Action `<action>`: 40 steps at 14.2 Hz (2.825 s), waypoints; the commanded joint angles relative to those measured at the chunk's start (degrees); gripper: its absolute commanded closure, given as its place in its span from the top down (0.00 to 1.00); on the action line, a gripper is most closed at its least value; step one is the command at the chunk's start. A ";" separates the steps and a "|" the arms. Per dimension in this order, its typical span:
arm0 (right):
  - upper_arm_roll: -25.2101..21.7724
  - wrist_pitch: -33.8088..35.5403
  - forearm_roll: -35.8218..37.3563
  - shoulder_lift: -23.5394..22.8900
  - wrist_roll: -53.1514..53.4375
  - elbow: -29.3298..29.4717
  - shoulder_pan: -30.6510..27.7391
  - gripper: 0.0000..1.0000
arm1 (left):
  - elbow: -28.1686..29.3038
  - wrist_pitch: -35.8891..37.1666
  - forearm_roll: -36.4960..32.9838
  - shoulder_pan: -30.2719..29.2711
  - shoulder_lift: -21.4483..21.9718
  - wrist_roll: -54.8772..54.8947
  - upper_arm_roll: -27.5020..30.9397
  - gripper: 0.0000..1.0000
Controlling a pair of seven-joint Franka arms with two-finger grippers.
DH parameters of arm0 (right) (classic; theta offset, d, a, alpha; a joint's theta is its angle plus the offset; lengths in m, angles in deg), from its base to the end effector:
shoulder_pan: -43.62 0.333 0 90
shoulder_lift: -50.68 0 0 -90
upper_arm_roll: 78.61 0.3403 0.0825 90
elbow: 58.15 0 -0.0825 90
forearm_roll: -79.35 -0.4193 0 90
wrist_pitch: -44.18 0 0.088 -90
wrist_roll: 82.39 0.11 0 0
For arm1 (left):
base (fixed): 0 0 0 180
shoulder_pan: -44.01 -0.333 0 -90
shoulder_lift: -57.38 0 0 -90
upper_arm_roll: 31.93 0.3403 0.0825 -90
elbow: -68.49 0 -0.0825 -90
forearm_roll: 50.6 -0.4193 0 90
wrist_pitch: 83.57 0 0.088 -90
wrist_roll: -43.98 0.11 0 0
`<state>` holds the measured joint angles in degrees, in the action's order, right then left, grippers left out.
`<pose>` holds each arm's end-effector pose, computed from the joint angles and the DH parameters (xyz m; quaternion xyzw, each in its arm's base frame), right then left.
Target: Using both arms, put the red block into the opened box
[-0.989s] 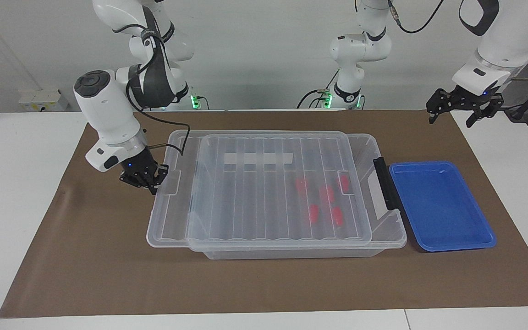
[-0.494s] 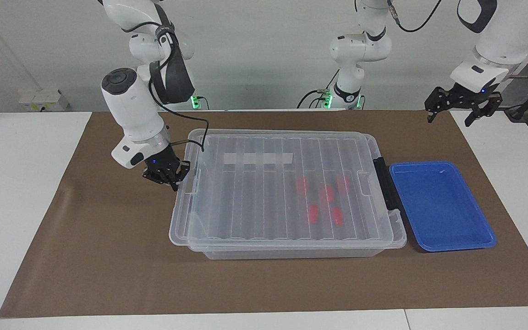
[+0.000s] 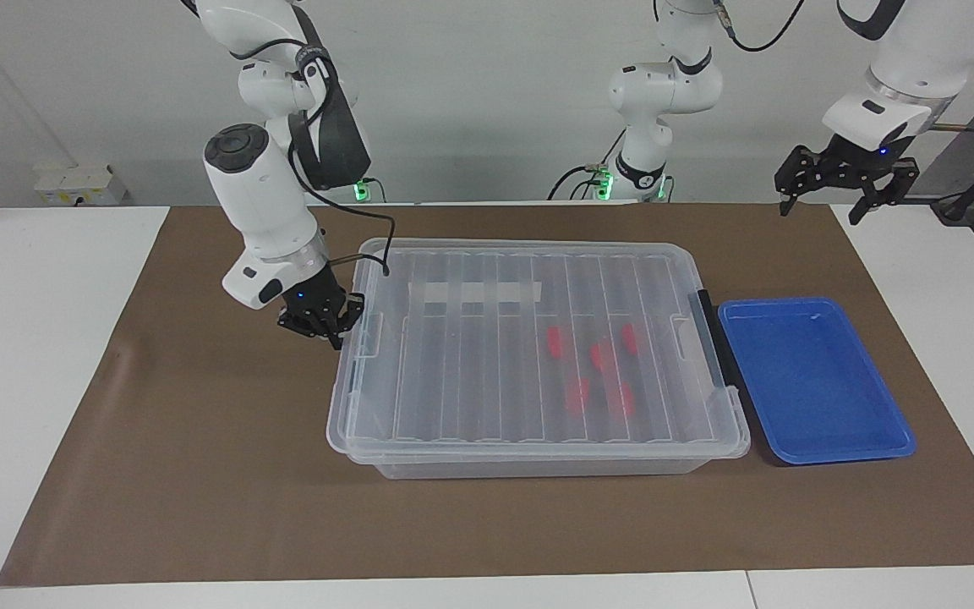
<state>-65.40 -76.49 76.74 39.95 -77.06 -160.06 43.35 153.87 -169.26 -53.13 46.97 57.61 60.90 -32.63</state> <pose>0.6495 0.1428 0.4733 -0.9951 -0.0525 -0.0648 0.0524 0.5801 -0.0320 0.6822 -0.9840 0.1769 -0.0021 0.0224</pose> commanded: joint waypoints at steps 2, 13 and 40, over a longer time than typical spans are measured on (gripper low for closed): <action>0.58 -0.36 -1.35 -0.43 0.73 0.48 -0.34 0.00 | 1.54 -0.44 0.50 0.12 1.70 0.74 0.43 1.00; -8.46 6.93 0.49 7.04 4.60 0.56 -0.25 1.00 | 2.60 -2.64 -0.37 -2.00 2.40 0.65 -3.96 1.00; -13.04 34.18 5.16 11.79 4.96 12.17 0.63 1.00 | -1.88 -2.55 -0.11 -1.73 -3.66 -3.74 -2.20 1.00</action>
<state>-78.86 -42.26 81.60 50.59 -71.54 -146.74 44.03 153.58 -173.60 -53.46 45.08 54.40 57.48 -35.44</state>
